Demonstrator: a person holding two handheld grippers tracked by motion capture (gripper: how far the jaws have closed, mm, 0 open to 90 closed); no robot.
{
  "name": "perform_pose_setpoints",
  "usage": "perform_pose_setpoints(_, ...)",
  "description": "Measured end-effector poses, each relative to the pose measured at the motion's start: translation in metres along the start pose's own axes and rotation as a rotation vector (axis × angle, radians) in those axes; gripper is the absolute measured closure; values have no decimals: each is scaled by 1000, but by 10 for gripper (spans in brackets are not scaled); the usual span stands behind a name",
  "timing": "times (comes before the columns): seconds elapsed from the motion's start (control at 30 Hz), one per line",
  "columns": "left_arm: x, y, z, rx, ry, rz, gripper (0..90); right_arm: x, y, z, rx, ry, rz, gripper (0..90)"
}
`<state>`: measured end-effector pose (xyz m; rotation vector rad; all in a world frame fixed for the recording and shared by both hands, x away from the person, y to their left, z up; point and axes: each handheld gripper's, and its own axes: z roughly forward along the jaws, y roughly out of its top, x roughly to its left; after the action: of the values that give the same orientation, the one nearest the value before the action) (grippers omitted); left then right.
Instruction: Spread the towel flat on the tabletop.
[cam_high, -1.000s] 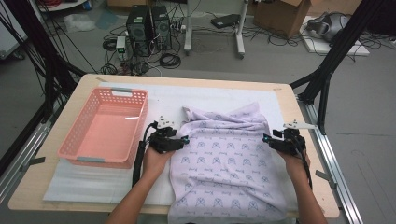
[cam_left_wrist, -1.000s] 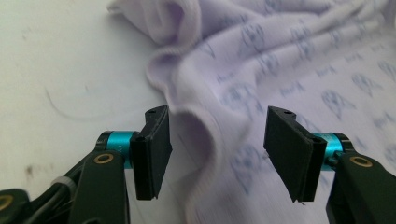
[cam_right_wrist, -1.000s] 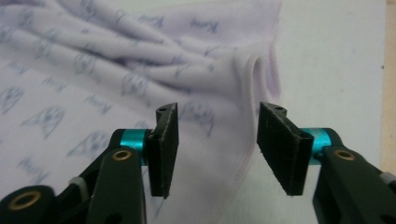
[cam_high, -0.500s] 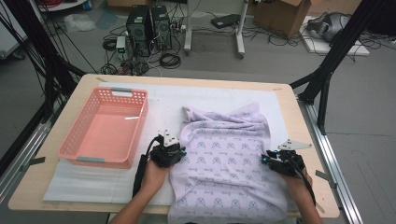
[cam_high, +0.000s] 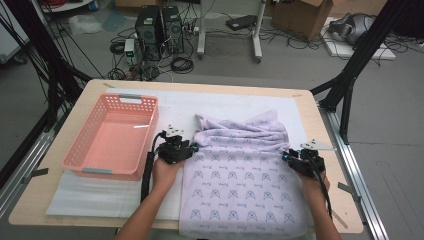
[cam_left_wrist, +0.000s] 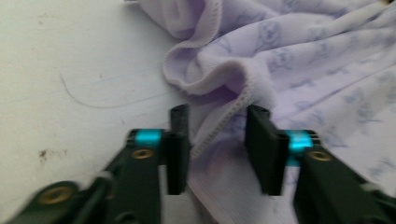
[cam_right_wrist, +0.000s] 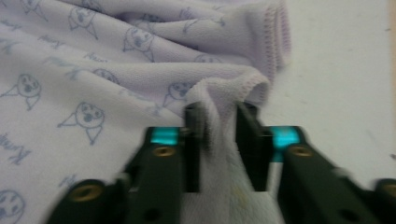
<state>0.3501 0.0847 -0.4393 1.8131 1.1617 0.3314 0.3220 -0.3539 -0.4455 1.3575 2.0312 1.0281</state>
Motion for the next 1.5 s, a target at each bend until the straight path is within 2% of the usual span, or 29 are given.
perform_pose_setpoints(0.03,-1,-2,-5,-4,-24,-3,510,0,-1,-5,-14,-1,5,562)
perform_pose_setpoints(0.13,-8,-9,-20,-15,-51,39,486,-1,-6,-22,-45,24,32,528)
perform_pose_setpoints(0.2,-10,-16,-29,-21,-74,29,485,-1,-11,-31,-55,47,33,527)
perform_pose_setpoints(0.27,-12,-25,-35,-14,-93,14,477,1,-16,-39,-50,62,27,527)
perform_pose_setpoints(0.4,-19,-43,-46,5,-95,16,477,6,-32,-52,-16,85,15,527)
perform_pose_setpoints(0.5,-23,-55,-56,7,-107,-6,474,10,-43,-60,-1,91,10,526)
perform_pose_setpoints(0.63,-31,-70,-64,43,-108,-31,475,16,-54,-73,6,95,5,518)
perform_pose_setpoints(0.73,-39,-78,-71,42,-109,-36,475,21,-61,-81,12,101,6,520)
perform_pose_setpoints(0.83,-50,-85,-76,34,-63,6,508,29,-68,-89,19,130,19,533)
perform_pose_setpoints(0.93,-59,-90,-78,22,-39,27,513,35,-74,-91,47,100,-16,556)
perform_pose_setpoints(1.0,-64,-93,-80,28,-26,47,571,37,-78,-93,52,90,-33,588)
perform_pose_setpoints(1.03,-68,-94,-81,37,-20,79,671,38,-79,-95,54,91,-29,646)
perform_pose_setpoints(1.07,-72,-96,-82,36,2,117,730,39,-80,-96,51,99,-39,721)
perform_pose_setpoints(1.1,-73,-97,-82,36,11,132,785,40,-81,-97,46,114,-53,803)
perform_pose_setpoints(1.13,-73,-97,-83,38,-1,119,847,42,-81,-98,51,121,-64,847)
perform_pose_setpoints(1.17,-73,-98,-84,38,-5,109,864,43,-82,-99,51,121,-74,854)
perform_pose_setpoints(1.27,-70,-102,-92,45,-31,81,872,42,-85,-104,51,135,-54,865)
perform_pose_setpoints(1.43,-69,-115,-112,51,-61,50,876,40,-99,-125,62,168,-21,872)
perform_pose_setpoints(1.5,-74,-122,-120,46,-55,62,878,43,-104,-132,72,174,-23,873)
